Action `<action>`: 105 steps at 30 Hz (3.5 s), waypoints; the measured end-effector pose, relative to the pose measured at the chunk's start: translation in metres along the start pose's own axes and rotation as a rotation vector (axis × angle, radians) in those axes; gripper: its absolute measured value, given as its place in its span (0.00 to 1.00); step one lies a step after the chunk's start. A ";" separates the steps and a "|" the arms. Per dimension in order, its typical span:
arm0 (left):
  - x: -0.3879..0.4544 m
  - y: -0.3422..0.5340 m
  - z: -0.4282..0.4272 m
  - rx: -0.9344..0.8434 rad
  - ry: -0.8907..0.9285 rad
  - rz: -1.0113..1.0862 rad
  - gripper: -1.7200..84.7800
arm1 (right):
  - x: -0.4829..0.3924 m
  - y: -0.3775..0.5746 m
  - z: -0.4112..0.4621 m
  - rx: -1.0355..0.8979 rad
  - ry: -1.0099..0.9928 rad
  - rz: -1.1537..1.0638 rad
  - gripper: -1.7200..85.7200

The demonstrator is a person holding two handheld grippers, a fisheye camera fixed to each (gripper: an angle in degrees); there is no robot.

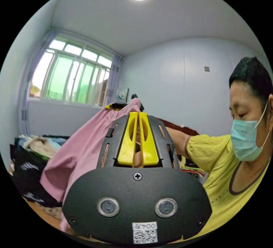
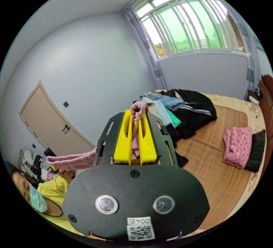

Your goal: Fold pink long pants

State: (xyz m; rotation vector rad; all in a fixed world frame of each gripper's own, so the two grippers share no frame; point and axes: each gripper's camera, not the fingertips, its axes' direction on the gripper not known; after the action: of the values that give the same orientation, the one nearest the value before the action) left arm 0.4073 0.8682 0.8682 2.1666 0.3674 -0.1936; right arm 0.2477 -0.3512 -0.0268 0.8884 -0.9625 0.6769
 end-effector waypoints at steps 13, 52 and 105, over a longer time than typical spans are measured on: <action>0.048 0.276 0.553 -0.446 0.253 -0.226 0.03 | 0.393 0.260 -0.104 -0.149 0.308 0.570 0.07; 0.027 0.589 0.582 -0.801 -0.631 -0.549 0.20 | 0.436 0.745 -0.381 -0.354 0.945 0.488 0.02; -0.052 0.553 0.759 -0.823 -0.600 -0.126 0.11 | 0.521 1.117 -0.914 -0.028 0.171 0.869 0.01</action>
State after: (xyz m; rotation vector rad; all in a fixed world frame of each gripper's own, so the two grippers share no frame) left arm 0.5389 -0.0631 0.8658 1.2007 0.1814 -0.6246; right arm -0.0730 1.0352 0.5472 0.3411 -1.1910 1.4436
